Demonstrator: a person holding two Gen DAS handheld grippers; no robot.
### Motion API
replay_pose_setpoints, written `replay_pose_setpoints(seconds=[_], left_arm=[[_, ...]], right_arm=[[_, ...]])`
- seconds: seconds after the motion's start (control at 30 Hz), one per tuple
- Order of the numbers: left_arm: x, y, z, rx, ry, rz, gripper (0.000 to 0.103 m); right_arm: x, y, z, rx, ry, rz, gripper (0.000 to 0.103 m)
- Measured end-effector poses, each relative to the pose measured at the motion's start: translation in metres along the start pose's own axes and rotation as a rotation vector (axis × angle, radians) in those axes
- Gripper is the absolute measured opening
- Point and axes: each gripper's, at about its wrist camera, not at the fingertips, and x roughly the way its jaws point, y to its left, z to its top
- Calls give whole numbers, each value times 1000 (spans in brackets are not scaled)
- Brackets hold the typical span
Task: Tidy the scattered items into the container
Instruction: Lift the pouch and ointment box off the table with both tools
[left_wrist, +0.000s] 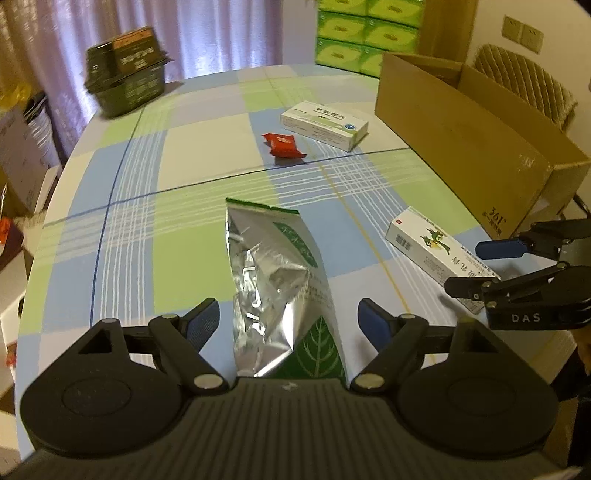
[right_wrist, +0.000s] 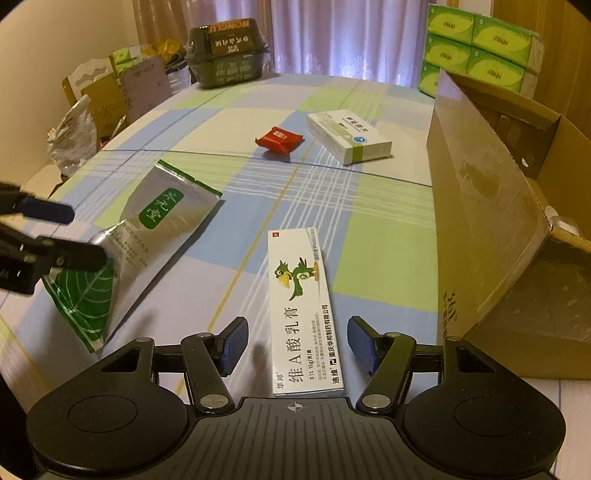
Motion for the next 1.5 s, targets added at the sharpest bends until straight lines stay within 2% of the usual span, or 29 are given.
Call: replay_pose_setpoints(seconds=[0.07, 0.17, 0.23, 0.33, 0.5, 0.83, 0.93, 1.27, 1.37, 1.4, 1.5], left_arm=[[7, 7, 7, -4, 23, -29, 79], [20, 25, 17, -62, 89, -102, 83], [29, 34, 25, -70, 117, -112, 89], [44, 39, 32, -67, 172, -127, 94], [66, 37, 33, -44, 254, -160, 95], [86, 36, 31, -37, 309, -150, 94], [91, 34, 34, -24, 324, -143, 89], [103, 18, 43, 61, 366, -86, 84], [102, 12, 44, 96, 359, -66, 74], [100, 11, 45, 98, 352, -60, 66], [96, 13, 46, 77, 347, -59, 62]], right_arm=[[2, -3, 0, 10, 13, 9, 66], [3, -6, 2, 10, 19, 18, 66], [4, -8, 4, 11, 20, 21, 66], [8, -8, 6, -3, 24, 19, 66], [13, -5, 3, -41, 31, 25, 66], [19, -7, 1, -41, 38, 20, 66], [20, -7, 1, -35, 30, 21, 66], [22, -6, 3, -39, 35, 22, 66], [22, -5, 3, -46, 35, 21, 66], [22, -5, 3, -46, 36, 21, 66], [22, -6, 3, -48, 40, 21, 66]])
